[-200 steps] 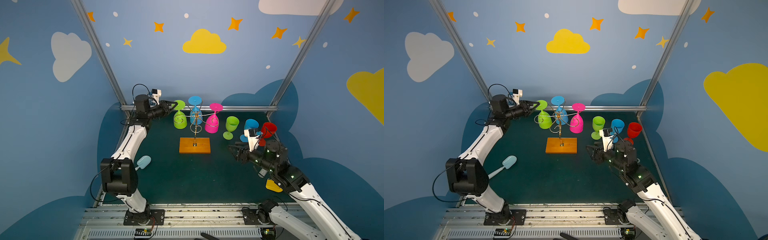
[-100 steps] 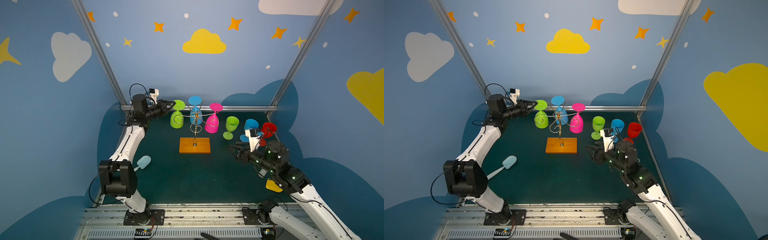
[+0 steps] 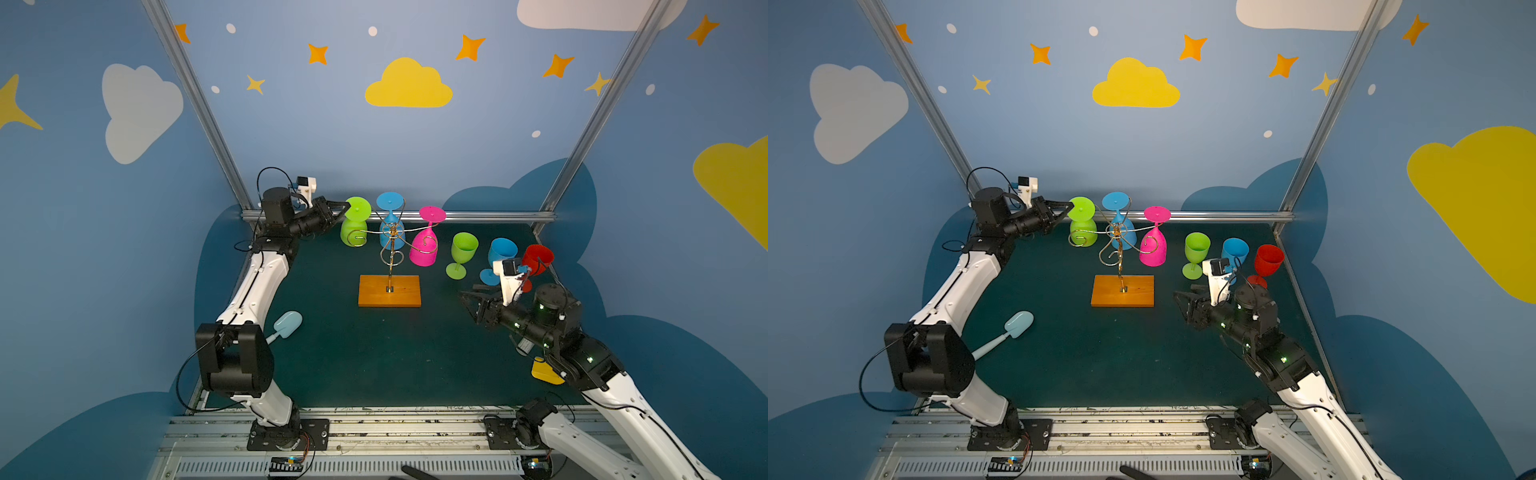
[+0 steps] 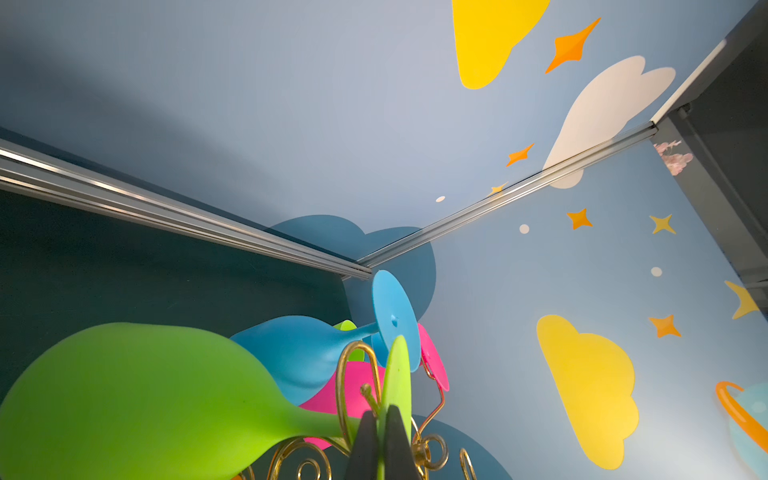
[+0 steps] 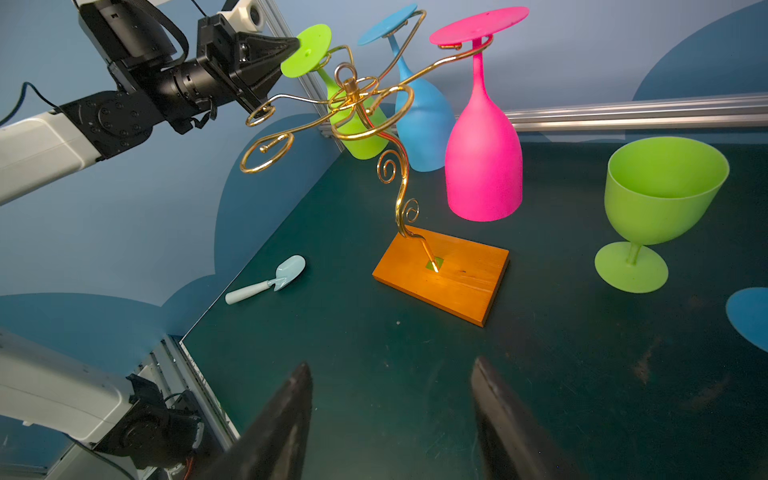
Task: Take the wine glass off the wine glass rack
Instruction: 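Close the left gripper on the hanging green glass foot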
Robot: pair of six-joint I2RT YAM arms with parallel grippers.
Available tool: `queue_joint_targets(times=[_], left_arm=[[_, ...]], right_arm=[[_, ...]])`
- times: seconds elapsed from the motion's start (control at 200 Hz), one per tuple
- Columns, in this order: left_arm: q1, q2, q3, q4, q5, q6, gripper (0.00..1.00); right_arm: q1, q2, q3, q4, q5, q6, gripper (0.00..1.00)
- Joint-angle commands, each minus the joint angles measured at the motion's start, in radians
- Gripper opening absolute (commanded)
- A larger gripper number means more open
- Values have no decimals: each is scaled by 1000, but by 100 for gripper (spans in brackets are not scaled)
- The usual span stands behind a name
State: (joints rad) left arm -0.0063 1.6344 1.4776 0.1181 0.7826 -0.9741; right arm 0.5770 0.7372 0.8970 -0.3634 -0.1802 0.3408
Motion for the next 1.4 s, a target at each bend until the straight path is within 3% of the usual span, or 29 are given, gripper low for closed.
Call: queue_joint_targets(times=[0.0,1.021,1.392], left_arm=[[5,-26,28,53,22,-28,3],[-59,111,154,81,4,-65,3],[-71,29,52,71,41,-36,3]], right_arm=[[4,-16,-7,11,7,12,61],[4,-36,3,-9,18,4,61],[3,-42,-1,-14,24,2,61]])
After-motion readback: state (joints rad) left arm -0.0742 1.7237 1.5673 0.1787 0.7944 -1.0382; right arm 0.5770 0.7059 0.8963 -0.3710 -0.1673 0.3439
